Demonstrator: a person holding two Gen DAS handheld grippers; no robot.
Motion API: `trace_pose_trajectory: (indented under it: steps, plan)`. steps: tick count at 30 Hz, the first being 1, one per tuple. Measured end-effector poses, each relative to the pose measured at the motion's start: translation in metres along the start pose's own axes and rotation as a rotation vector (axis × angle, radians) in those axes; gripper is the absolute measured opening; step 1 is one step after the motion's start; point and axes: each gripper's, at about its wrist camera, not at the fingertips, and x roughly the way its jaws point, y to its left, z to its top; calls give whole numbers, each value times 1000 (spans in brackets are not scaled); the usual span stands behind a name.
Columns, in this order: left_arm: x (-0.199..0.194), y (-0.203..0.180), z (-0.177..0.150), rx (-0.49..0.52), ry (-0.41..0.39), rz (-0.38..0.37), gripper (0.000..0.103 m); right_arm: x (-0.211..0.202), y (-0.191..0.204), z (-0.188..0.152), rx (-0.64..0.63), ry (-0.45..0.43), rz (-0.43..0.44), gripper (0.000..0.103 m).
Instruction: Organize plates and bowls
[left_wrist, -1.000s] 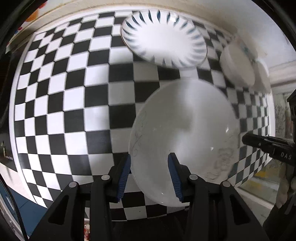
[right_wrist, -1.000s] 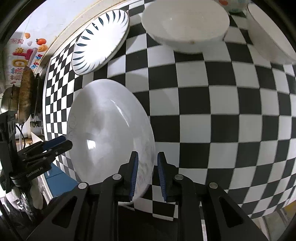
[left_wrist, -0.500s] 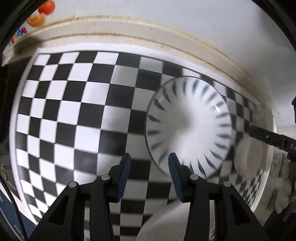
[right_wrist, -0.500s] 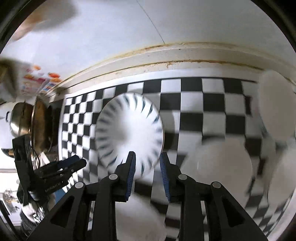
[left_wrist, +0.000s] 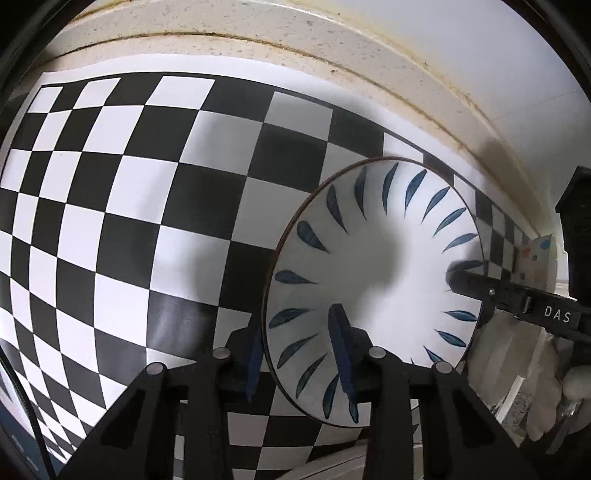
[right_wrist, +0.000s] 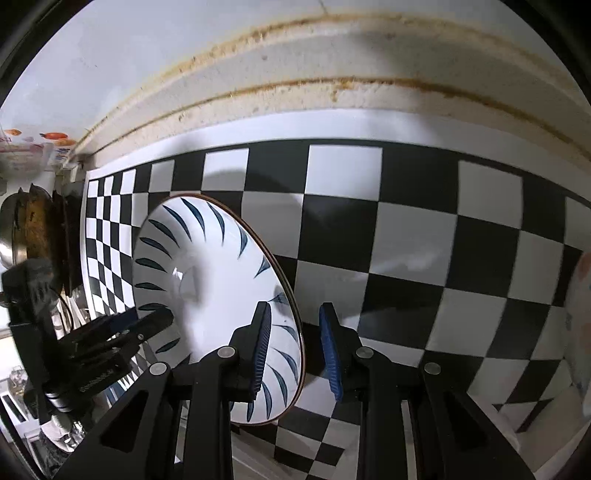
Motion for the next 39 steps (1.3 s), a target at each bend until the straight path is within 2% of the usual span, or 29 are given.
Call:
trace_pose_trajectory:
  steps: [4, 9, 18, 29, 35, 39]
  plan:
    - [-12, -7, -5, 9, -14, 29, 31, 1, 5, -4, 3, -17, -21, 21]
    - [-36, -12, -12, 16, -41, 34, 31, -5, 8, -15, -5, -14, -4, 16]
    - [-87, -36, -36, 83, -106, 34, 31, -55, 31, -57, -31, -92, 10, 16]
    - [-127, -36, -99, 194, -170, 12, 31, -115, 55, -150, -28, -212, 19, 15]
    - [-133, -31, -133, 234, -174, 13, 31, -115, 58, -206, -5, -235, 32, 16]
    - [-124, -29, -152, 256, -145, 16, 31, -100, 54, -233, 22, -230, 44, 15]
